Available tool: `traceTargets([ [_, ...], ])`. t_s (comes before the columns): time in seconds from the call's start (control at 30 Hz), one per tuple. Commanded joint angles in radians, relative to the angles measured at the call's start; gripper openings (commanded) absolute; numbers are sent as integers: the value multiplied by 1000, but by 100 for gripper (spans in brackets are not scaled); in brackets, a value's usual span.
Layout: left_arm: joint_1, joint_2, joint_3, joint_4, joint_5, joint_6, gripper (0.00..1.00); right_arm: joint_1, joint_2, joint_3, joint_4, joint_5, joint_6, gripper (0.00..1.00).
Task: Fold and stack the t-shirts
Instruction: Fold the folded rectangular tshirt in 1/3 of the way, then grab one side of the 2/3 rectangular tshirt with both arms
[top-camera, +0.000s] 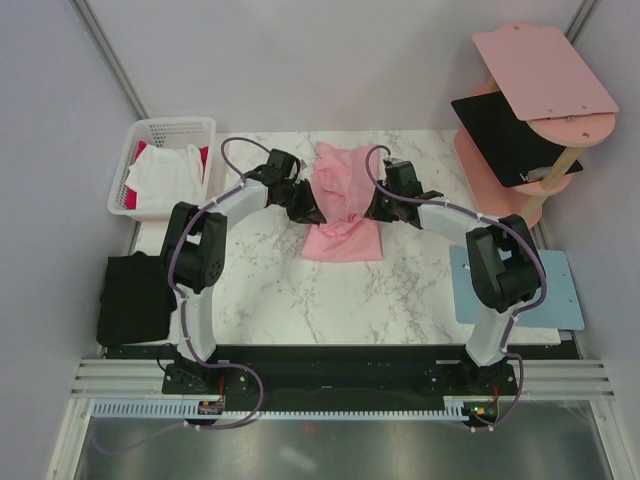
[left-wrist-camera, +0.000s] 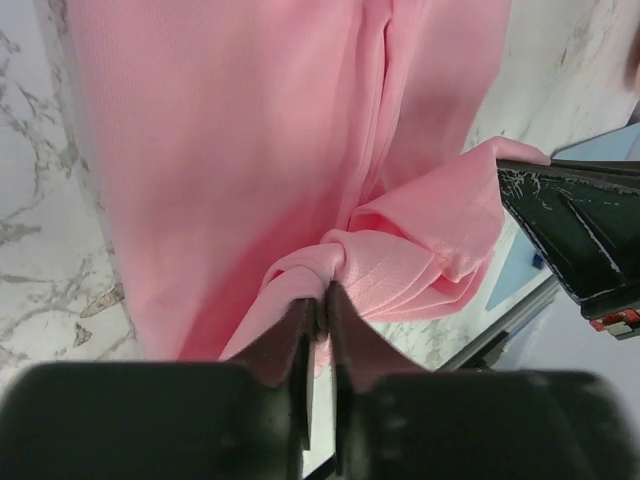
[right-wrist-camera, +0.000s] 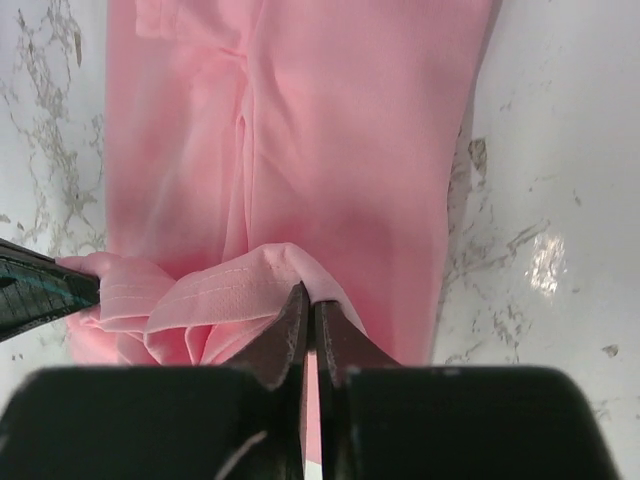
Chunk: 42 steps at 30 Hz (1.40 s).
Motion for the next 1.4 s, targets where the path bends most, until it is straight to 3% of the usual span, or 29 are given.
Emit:
traceTargets([
  [0.0, 36, 58, 87, -17, 75, 42, 31, -17, 64, 109, 14, 38, -33, 15],
  [0.07, 46, 61, 103, -17, 61, 56, 68, -17, 59, 108, 39, 77, -41, 44],
  [0.1, 52, 50, 108, -18, 54, 68, 73, -17, 44, 88, 63, 91, -40, 56],
  [0.13, 53, 24, 108, -18, 38, 90, 78, -17, 20, 65, 114, 138, -37, 79],
  [0.17, 53, 6, 105, -21, 3, 98, 98, -17, -37, 8, 120, 159, -34, 89],
  [0.2, 55, -14, 97, -24, -12, 104, 99, -17, -68, -16, 152, 182, -29, 98],
  [0.4, 53, -161, -39, -12, -92, 121, 100, -17, -260, -173, 131, 219, 2, 98],
  [0.5, 53, -203, -157, 2, -97, 116, 98, -17, -275, -230, 64, 162, 35, 98],
  [0.7, 49, -272, -365, 104, -80, 72, 93, -20, -307, -411, 99, 50, 141, 91],
  [1.07, 30, -269, -502, 235, -37, 18, 83, -17, -309, -537, 206, -44, 230, 87],
  [1.2, 12, -222, -486, 270, -28, 1, 76, -14, -241, -566, 304, -111, 305, 79],
  [1.3, 1, -182, -467, 293, -25, -11, 66, -8, -208, -612, 442, -110, 339, 74],
  [1.33, -5, -171, -461, 298, -11, -14, 57, -8, -180, -618, 465, -116, 351, 68],
  [1.37, -6, -163, -450, 301, -6, -16, 50, -4, -166, -621, 494, -143, 358, 55],
])
